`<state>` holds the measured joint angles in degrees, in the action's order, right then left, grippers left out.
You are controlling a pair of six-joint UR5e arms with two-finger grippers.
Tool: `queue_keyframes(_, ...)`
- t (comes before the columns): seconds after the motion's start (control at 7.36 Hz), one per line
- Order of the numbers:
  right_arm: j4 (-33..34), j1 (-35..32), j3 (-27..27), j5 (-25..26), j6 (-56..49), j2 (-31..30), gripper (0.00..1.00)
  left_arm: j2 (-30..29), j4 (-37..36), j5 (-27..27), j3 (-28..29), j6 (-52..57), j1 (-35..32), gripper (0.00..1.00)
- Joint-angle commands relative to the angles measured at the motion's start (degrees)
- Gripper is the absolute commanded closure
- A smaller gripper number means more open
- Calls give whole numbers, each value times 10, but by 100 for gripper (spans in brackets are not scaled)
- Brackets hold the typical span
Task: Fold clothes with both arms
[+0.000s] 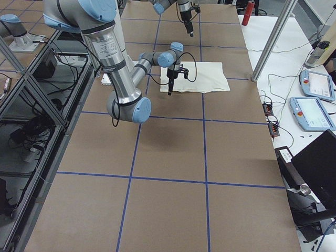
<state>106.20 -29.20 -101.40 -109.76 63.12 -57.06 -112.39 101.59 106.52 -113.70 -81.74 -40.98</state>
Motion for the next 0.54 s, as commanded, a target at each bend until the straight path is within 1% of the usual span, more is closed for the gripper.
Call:
queue_keyframes(0.0,-77,-5,-35,22,10,6,0,2,4,24,2,-55,32,0)
queue_keyframes(0.14,-101,-5,-38,30,11,7,0,2,18,28,1,-117,63,0)
queue_keyframes(0.27,-107,-5,-52,28,11,6,0,2,23,21,1,-187,109,0)
queue_keyframes(0.41,-106,-5,-79,28,11,1,0,1,21,-4,-2,-260,146,0)
